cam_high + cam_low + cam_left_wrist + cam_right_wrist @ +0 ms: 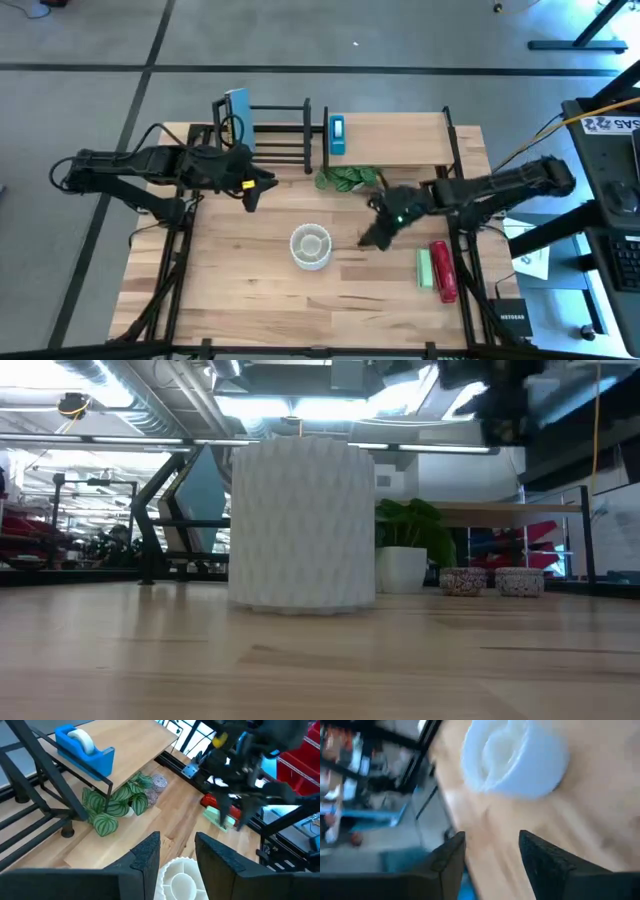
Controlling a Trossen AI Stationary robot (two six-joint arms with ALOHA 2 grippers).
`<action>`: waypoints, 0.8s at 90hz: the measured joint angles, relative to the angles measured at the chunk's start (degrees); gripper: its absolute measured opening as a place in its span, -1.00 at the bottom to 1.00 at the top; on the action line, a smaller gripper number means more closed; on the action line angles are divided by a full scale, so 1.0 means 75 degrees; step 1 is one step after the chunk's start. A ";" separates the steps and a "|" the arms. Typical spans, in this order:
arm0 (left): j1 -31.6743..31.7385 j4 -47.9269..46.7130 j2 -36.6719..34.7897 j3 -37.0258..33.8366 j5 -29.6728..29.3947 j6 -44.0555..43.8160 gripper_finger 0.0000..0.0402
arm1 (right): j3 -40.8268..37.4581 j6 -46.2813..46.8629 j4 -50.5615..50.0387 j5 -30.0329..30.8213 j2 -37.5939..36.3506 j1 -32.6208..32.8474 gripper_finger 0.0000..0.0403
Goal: Stock shelves
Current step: Remove the white patterned scented candle from under the shelf
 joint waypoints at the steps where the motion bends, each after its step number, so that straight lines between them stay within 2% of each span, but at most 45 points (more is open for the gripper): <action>1: 0.0000 -0.0001 0.0000 0.0000 0.0000 0.0000 -0.47 | 0.0000 -0.0084 -0.0020 0.0043 0.0000 -0.0042 -0.09; 13: 0.0000 0.0005 0.0000 0.0000 0.0000 -0.0003 -0.47 | 0.0001 -0.0916 -0.0483 0.0492 0.0000 -0.0377 0.20; 23: 0.0000 0.0005 0.0000 0.0000 0.0000 -0.0022 -0.47 | 0.0003 -0.1131 -0.2202 0.1119 0.0000 -0.0439 0.46; 31: 0.0000 0.0005 0.0000 0.0000 0.0000 -0.0045 -0.47 | -0.0048 -0.0487 -0.3985 0.2061 0.0000 -0.0331 0.58; 39: -0.0003 0.0005 0.0000 0.0000 -0.0008 -0.0065 -0.47 | -0.0362 0.0622 -0.4803 0.3118 -0.0018 0.0074 0.64; 49: 0.0006 0.0019 0.0000 0.0000 -0.0084 -0.0176 -0.47 | -0.0889 0.1940 -0.4921 0.3927 -0.0120 0.0506 0.68; 72: 0.0004 0.0183 -0.0001 0.0000 -0.0143 -0.0366 -0.47 | -0.2312 0.3657 -0.4113 0.4697 -0.0137 0.0686 0.75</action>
